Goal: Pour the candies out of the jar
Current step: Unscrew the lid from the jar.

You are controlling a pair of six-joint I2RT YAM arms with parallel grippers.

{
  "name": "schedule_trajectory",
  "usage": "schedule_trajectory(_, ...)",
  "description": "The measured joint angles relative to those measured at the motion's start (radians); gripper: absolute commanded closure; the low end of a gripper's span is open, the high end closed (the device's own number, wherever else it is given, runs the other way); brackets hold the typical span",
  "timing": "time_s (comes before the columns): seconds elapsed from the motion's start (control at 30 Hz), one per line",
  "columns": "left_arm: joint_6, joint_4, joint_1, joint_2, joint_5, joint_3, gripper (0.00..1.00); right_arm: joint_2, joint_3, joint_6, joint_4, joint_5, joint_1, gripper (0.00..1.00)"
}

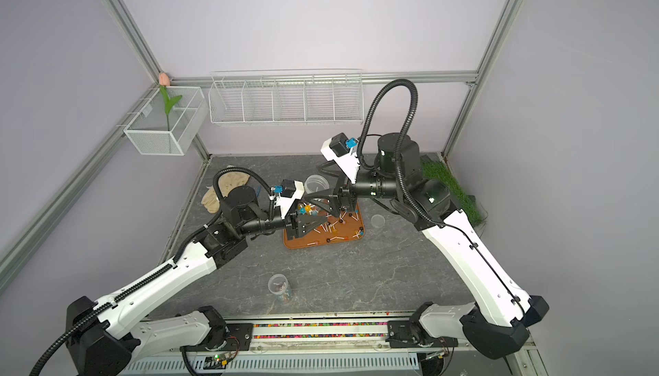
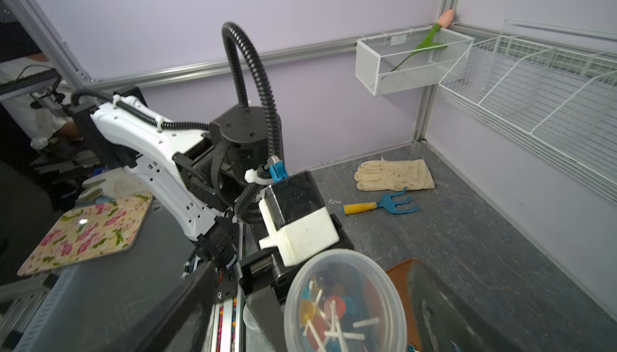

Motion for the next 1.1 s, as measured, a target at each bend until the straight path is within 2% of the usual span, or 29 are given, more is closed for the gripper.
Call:
schedule_trajectory(0.17,0.0,0.0,0.0,0.0,-0.026,-0.015,0.61,-0.012,-0.021,0.111,0.051,0.087,0.003,0.0)
schedule_trajectory(0.33,0.0,0.0,0.0,0.0,-0.044,-0.016,0.61,-0.001,-0.022,0.168,0.051,0.152,0.017,0.03)
schedule_trajectory(0.87,-0.001,0.004,0.0,-0.003,-0.067,-0.018,0.61,0.043,-0.028,0.203,0.029,0.208,0.049,0.06)
schedule_trajectory(1.1,-0.012,0.013,0.0,-0.003,-0.073,-0.023,0.61,0.043,-0.048,0.211,0.03,0.224,0.055,0.14)
